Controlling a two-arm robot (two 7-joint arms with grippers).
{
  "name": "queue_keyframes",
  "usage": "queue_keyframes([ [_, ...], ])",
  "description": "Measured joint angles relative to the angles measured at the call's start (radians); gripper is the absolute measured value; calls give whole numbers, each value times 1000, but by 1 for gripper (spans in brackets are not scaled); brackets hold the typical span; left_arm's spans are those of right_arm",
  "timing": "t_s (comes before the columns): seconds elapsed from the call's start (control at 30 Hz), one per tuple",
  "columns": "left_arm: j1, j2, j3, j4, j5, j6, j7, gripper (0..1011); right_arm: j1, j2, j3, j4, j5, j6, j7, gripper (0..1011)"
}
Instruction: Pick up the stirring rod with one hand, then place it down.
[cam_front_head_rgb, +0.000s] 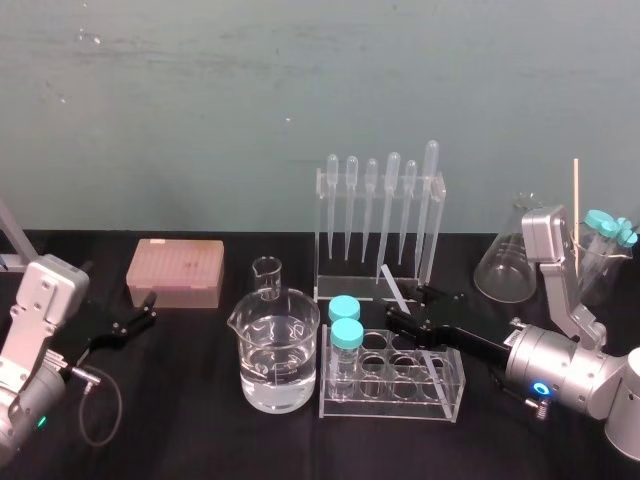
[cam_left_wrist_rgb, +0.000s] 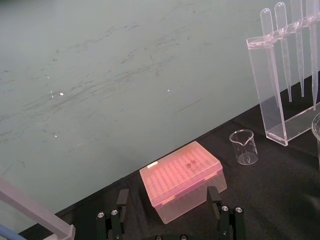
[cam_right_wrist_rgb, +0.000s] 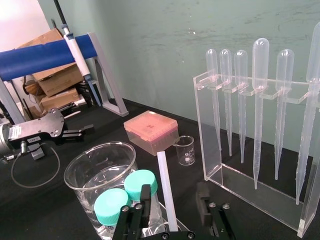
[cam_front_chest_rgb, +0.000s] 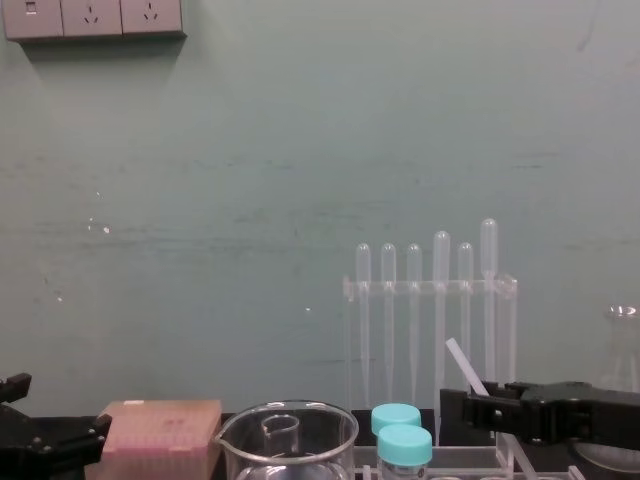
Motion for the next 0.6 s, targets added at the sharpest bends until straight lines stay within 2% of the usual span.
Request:
queue_keyframes([
  [0.07, 0, 0, 0, 0, 0, 0, 0, 1000, 0, 0, 0, 0, 0, 0, 0, 554],
  [0.1, 0, 0, 0, 0, 0, 0, 0, 1000, 0, 0, 0, 0, 0, -1, 0, 489],
  [0.17, 0, 0, 0, 0, 0, 0, 0, 1000, 0, 0, 0, 0, 0, -1, 0, 448],
  [0.2, 0, 0, 0, 0, 0, 0, 0, 1000, 0, 1, 0, 0, 0, -1, 0, 390],
  [0.3, 0, 0, 0, 0, 0, 0, 0, 1000, 0, 1, 0, 0, 0, -1, 1, 305],
  [0.37, 0, 0, 0, 0, 0, 0, 0, 1000, 0, 1, 0, 0, 0, -1, 1, 285],
  [0.47, 0, 0, 0, 0, 0, 0, 0, 1000, 0, 1, 0, 0, 0, -2, 1, 136],
  [0.6, 0, 0, 0, 0, 0, 0, 0, 1000, 0, 1, 0, 0, 0, -2, 1, 71],
])
